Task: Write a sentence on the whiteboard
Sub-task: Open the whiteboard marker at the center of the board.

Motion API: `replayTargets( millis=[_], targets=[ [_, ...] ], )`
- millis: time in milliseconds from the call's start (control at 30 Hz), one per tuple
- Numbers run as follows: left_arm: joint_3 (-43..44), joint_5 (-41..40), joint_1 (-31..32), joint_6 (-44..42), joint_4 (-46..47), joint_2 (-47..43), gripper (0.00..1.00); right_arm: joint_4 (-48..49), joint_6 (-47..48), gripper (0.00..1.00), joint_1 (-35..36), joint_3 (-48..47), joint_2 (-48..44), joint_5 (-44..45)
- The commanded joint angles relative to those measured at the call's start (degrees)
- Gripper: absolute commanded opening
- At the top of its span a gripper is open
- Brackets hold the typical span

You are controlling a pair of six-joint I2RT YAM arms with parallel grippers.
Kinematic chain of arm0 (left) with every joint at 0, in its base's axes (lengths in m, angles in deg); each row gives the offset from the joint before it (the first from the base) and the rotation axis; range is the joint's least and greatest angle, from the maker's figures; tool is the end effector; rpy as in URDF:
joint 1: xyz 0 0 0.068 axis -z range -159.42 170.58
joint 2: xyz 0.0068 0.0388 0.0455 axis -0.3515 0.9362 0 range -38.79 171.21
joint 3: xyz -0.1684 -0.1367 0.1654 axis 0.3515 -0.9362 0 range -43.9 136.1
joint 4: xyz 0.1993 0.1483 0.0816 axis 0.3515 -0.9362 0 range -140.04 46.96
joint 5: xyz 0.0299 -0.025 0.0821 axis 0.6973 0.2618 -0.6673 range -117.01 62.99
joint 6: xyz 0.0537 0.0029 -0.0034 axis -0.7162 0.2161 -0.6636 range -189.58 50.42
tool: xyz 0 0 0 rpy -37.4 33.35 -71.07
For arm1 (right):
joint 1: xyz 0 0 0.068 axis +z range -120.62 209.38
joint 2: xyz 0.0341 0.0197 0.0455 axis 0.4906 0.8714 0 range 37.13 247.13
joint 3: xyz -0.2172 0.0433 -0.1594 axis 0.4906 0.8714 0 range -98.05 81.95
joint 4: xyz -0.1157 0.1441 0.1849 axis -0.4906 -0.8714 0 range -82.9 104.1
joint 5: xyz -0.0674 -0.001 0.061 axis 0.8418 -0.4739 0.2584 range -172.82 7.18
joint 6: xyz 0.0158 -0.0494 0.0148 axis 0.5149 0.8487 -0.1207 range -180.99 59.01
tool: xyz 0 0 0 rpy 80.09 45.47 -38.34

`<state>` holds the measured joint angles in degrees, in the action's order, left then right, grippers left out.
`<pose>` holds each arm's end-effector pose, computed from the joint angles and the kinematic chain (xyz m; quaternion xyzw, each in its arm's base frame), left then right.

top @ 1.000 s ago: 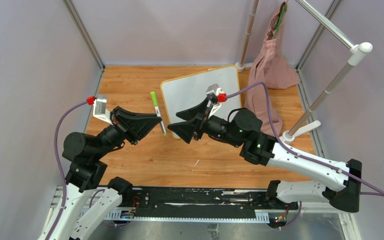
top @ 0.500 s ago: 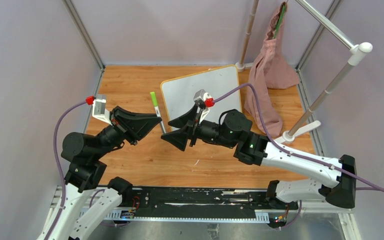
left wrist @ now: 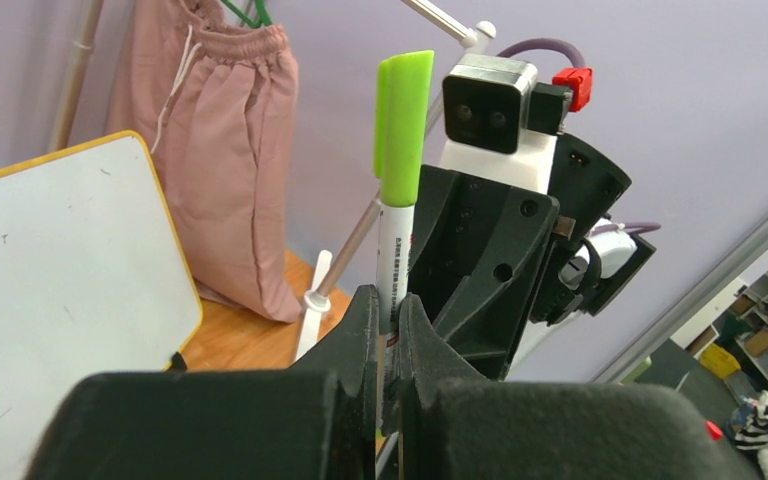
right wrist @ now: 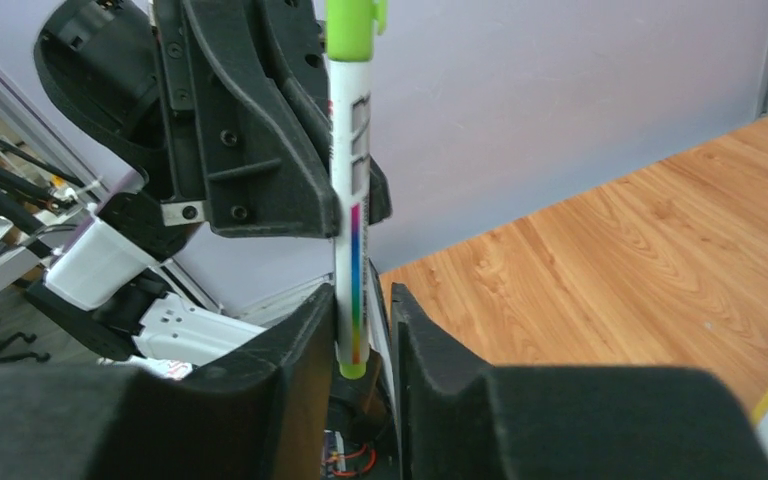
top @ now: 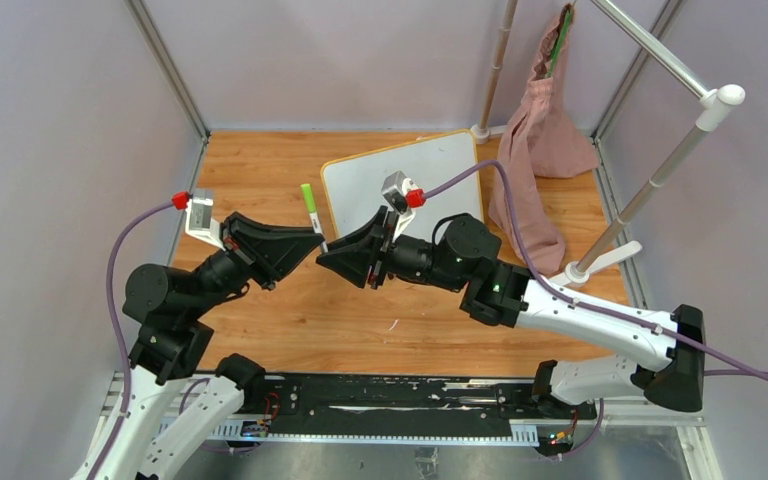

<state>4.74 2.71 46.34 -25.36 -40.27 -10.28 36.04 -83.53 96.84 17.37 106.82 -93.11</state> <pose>0.0771 -0.0568 0.4210 0.1252 0.5616 -0.5780 0.5787 0.1023 0.2629 0.4306 -0.2933 0.5211 0.6033 0.5277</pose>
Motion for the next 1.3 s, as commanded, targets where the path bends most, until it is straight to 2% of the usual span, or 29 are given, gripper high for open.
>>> replayTargets(
  millis=[0, 67, 100, 133, 200, 233, 300, 367, 600, 867, 1000, 1200, 1267],
  targets=[
    [1.02, 2.08, 0.69, -0.11, 0.74, 0.01, 0.0, 2.38, 0.25, 0.24, 0.74, -2.33, 0.69, -0.59],
    [0.93, 2.17, 0.74, -0.02, 0.66, -0.06, 0.0, 2.12, 0.61, 0.13, 0.74, -1.67, 0.04, -0.68],
    [0.93, 2.25, 0.78, 0.06, 0.74, -0.07, 0.04, 1.84, 0.96, 0.08, 0.74, -1.16, -0.41, -0.5],
    [1.0, 2.45, 0.78, 0.07, 0.75, 0.04, 0.16, 1.2, 1.47, 0.01, 0.76, -0.68, -1.14, -0.34],
    [1.23, 2.83, 0.87, 0.22, 0.75, 0.44, 0.52, -0.66, 2.94, 0.0, 0.74, 0.58, -3.04, -0.01],
    [1.39, 3.05, 0.87, 0.36, 0.75, 0.67, 0.66, -1.92, 3.87, 0.0, 0.74, 1.32, -4.21, 0.0],
    [2.06, 3.49, 0.94, 0.58, 0.75, 1.15, 0.8, -5.1, 5.28, 0.0, 0.74, 2.97, -6.64, 0.17],
    [2.77, 3.55, 0.96, 0.55, 0.94, 1.72, 0.84, -6.99, 6.32, 0.0, 0.81, 4.53, -9.2, 0.17],
    [3.21, 6.24, 1.04, 3.86, 7.42, 6.02, 0.84, -10.62, 6.78, 0.0, 0.74, 8.63, -14.39, 0.45],
    [6.11, 8.68, 3.86, 3.81, 8.92, 11.64, 0.79, -11.33, 7.34, 0.0, 0.74, 8.99, -14.5, 0.52],
    [6.46, 8.29, 4.69, 3.06, 8.85, 12.11, 0.69, -11.39, 7.67, 0.0, 0.74, 8.94, -14.51, 0.58],
    [6.16, 7.38, 5.16, 3.15, 8.87, 12.44, 0.45, -12.23, 8.11, 0.0, 0.74, 9.3, -15.05, 0.87],
    [6.18, 7.12, 5.41, 3.15, 8.94, 12.49, 0.44, -12.56, 8.25, 0.0, 0.74, 9.44, -15.32, 1.02]
  ],
)
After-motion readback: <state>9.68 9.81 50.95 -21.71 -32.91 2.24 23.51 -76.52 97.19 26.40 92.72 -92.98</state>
